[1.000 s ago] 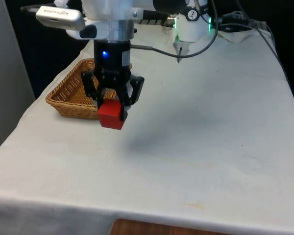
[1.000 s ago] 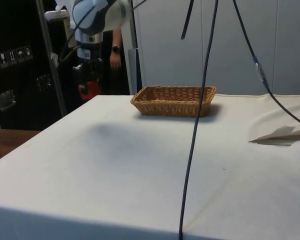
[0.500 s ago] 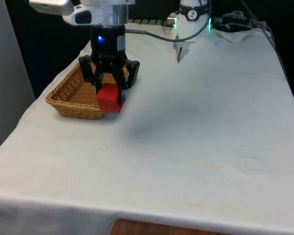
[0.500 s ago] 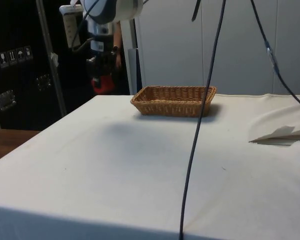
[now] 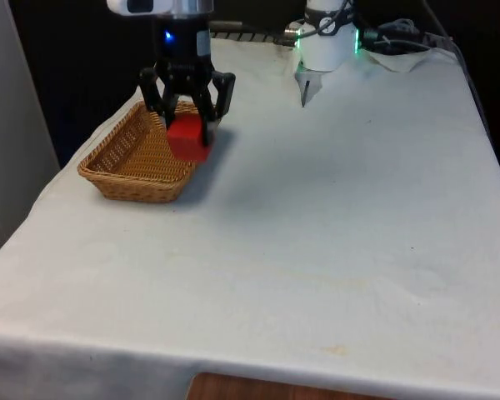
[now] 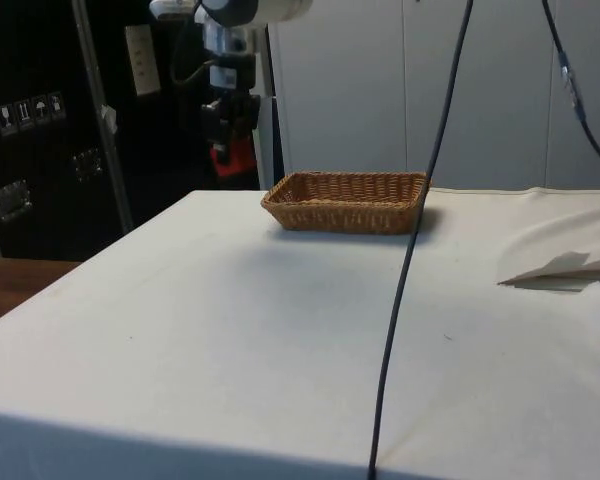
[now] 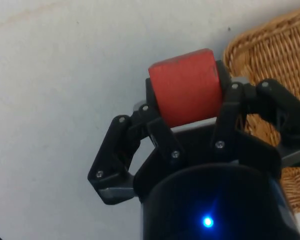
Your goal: Pick up the cube and place it into the basket.
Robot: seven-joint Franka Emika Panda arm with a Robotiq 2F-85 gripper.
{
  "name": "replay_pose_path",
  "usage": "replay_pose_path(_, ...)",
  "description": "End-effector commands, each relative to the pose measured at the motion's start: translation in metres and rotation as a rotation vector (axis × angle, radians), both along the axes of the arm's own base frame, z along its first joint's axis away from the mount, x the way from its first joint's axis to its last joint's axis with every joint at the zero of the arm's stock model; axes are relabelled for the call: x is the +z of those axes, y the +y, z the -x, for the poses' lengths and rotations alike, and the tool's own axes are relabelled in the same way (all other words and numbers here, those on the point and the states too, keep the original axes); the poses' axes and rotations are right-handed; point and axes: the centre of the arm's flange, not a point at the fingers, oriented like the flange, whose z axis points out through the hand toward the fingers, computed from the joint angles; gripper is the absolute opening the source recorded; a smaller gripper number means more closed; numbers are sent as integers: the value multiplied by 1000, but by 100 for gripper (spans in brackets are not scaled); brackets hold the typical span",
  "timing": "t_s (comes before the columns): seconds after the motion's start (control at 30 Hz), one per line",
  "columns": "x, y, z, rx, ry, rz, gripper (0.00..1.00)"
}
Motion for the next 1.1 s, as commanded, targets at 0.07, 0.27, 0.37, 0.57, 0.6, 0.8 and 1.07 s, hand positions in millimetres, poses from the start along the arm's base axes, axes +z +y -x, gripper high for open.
replay_pose_path(0.07, 5, -3, 12, 1, -6, -9, 0)
replay_pose_path(0.27, 11, -10, 35, 1, 5, -19, 0)
replay_pose_path(0.37, 12, -13, 44, 2, 9, -23, 0)
replay_pose_path(0.57, 13, -22, 66, 1, 22, -32, 0)
replay_pose_path(0.6, 12, -20, 62, 0, 31, -25, 0)
replay_pose_path(0.8, 12, -34, 89, 3, 35, -40, 0)
replay_pose_path(1.07, 4, -54, 111, 3, 52, -44, 0)
